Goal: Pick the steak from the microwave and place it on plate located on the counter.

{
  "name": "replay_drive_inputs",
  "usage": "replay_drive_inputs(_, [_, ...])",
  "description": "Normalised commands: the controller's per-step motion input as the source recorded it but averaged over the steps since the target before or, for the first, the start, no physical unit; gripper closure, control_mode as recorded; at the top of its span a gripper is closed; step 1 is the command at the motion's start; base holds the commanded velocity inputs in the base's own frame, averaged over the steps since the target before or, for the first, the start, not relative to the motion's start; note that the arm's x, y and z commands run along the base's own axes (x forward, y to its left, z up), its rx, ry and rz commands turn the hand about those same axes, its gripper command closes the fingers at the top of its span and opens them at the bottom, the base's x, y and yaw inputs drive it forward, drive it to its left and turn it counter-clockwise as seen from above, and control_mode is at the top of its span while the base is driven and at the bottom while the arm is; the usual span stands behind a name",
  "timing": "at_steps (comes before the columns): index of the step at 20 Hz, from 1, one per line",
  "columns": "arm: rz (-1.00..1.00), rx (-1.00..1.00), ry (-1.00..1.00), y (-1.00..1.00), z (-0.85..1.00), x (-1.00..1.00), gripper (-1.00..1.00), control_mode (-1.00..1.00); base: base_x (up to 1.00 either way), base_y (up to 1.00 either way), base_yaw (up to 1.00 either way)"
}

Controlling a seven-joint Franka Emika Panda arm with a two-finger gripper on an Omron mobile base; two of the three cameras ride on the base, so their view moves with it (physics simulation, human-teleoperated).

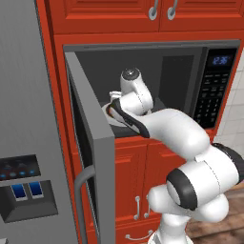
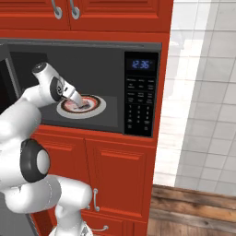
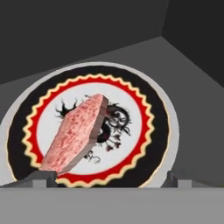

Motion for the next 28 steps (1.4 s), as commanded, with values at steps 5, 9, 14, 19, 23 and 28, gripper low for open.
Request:
replay_drive_inputs(5, [-0.01, 0.0, 0.0, 0.08, -0.13, 0.23, -1.0, -1.0, 0.0, 0.0, 0.0])
replay_drive_inputs(9, [0.0, 0.0, 0.0, 0.0, -0.35, 0.19, -1.0, -1.0, 0.0, 0.0, 0.0])
replay_drive_inputs(14, [0.0, 0.0, 0.0, 0.0, -0.19, 0.21, -1.0, -1.0, 0.0, 0.0, 0.0])
replay_drive_inputs(19, [0.0, 0.0, 0.0, 0.01, -0.07, 0.36, -1.0, -1.0, 0.0, 0.0, 0.0])
replay_drive_inputs(23, [0.0, 0.0, 0.0, 0.02, -0.05, 0.28, -1.0, -1.0, 0.0, 0.0, 0.0])
replay_drive_inputs(28, [0.0, 0.0, 0.0, 0.02, -0.09, 0.12, -1.0, -1.0, 0.0, 0.0, 0.0])
